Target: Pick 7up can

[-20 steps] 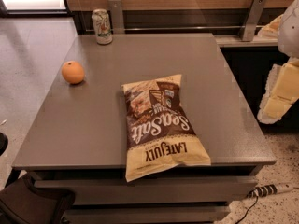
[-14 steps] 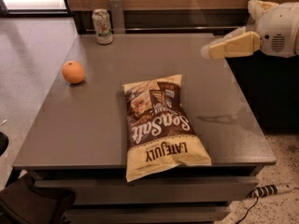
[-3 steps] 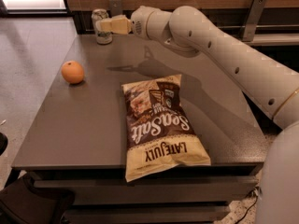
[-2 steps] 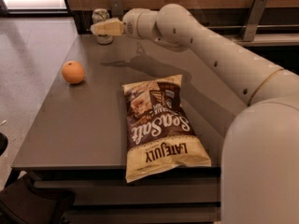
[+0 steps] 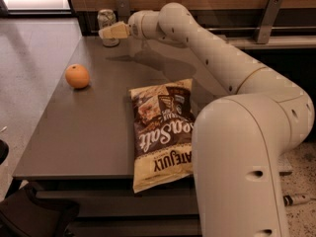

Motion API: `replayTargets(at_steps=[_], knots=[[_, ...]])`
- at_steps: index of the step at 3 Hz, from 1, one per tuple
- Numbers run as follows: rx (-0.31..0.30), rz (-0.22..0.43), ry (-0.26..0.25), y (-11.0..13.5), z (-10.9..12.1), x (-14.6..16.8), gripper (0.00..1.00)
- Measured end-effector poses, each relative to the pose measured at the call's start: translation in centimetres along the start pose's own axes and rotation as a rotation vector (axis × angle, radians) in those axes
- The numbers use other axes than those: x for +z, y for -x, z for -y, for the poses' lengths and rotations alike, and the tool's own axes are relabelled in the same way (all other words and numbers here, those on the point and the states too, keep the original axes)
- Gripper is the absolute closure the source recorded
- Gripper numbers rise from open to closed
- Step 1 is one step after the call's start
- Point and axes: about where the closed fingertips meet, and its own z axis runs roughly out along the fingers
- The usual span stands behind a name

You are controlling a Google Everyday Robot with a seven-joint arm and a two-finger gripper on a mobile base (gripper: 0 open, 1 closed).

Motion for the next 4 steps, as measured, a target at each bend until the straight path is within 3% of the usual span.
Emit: replayTargets(at_steps=[1, 3, 4], knots=[[0.008, 0.005, 0.000, -0.4, 0.7, 1.2, 0.00], [-0.007, 0.047, 0.048, 1.7, -0.4, 3.5, 0.00], [-0.017, 0.025, 0.042, 1.8, -0.5, 4.1, 0.00]])
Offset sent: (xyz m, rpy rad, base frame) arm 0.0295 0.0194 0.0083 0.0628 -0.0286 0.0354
